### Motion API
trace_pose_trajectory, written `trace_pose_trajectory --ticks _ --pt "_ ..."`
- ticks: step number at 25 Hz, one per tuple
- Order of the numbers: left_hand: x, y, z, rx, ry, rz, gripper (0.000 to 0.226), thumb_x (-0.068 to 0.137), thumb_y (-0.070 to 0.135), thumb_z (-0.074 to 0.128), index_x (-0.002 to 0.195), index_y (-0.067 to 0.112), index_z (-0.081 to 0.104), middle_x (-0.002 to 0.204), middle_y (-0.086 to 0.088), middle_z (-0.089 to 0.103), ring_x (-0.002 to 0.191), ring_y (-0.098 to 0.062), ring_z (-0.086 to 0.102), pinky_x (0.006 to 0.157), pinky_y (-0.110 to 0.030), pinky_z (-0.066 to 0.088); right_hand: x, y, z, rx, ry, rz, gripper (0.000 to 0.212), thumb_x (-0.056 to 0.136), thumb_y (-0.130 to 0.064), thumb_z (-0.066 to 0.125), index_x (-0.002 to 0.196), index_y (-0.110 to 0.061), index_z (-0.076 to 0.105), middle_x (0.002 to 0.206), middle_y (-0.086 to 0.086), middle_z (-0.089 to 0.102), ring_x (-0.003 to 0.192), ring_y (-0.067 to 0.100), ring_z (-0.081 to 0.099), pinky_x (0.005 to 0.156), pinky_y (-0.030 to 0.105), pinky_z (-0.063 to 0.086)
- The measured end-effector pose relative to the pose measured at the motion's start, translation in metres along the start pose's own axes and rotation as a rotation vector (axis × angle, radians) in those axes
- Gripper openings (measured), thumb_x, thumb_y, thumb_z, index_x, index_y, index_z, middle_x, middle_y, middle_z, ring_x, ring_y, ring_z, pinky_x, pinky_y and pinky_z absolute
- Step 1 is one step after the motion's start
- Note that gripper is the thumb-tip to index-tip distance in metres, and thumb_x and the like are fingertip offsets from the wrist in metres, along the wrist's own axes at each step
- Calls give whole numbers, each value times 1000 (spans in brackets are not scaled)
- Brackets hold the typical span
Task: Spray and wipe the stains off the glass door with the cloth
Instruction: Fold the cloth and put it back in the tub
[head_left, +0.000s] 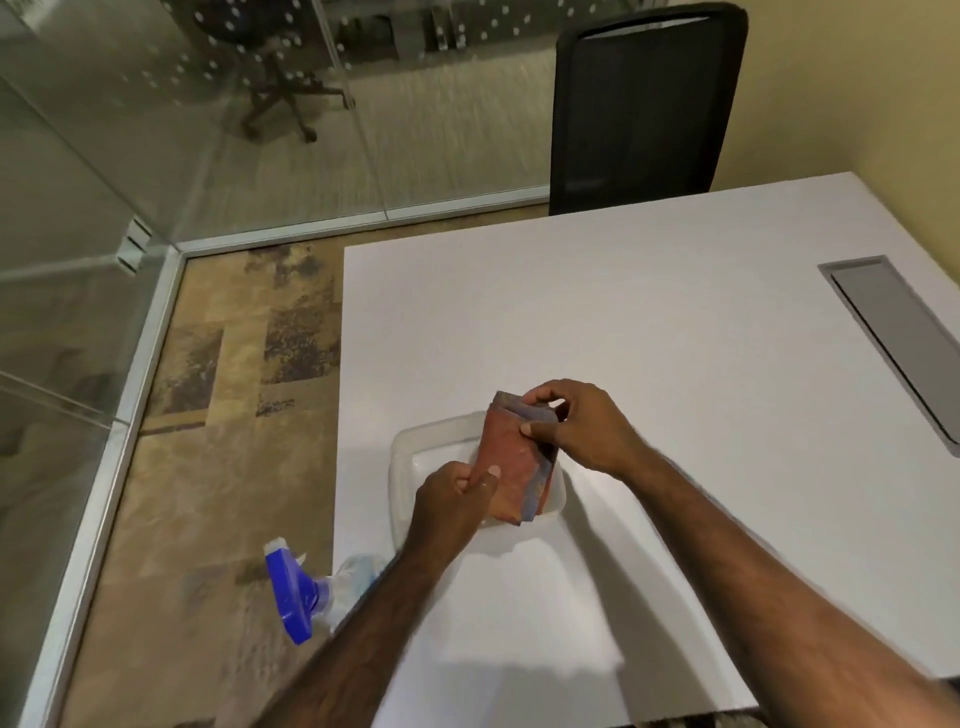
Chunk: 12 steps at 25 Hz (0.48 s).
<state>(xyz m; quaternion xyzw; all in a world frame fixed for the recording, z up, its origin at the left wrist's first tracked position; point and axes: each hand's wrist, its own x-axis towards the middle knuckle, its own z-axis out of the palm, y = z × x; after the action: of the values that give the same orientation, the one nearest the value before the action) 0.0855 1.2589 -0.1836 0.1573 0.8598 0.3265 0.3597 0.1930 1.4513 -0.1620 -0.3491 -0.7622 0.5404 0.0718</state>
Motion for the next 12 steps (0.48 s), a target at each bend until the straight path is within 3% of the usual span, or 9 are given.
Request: trace_pose_trajectory --ticks 3,5,8,12 --pt "16 -6 3 28 -14 -33 40 98 54 70 110 17 68 108 -1 74 93 -19 69 74 -25 56 21 0 3 -190 -81 -92 31 88 -17 89 114 -27 77 115 -11 72 89 -2 65 75 9 47" --pt "25 -10 7 53 -39 -45 45 94 60 71 118 22 66 112 2 72 101 -23 71 87 -34 60 30 4 4 -259 -115 -130 32 89 -16 87 117 -27 76 117 -9 72 96 2 63 80 13 45" --pt "35 -16 16 166 -65 -60 41 89 64 70 108 28 64 107 5 72 104 -26 69 102 -46 57 38 14 11 -391 -170 -161 32 91 -14 83 121 -23 76 118 -5 71 104 12 63 84 21 45" --pt "44 -16 27 277 -110 -96 30 94 56 70 99 27 64 100 8 69 106 -25 67 108 -45 50 45 20 24 -703 -239 -298 27 90 -12 72 116 -18 76 110 1 70 101 27 67 83 37 51"
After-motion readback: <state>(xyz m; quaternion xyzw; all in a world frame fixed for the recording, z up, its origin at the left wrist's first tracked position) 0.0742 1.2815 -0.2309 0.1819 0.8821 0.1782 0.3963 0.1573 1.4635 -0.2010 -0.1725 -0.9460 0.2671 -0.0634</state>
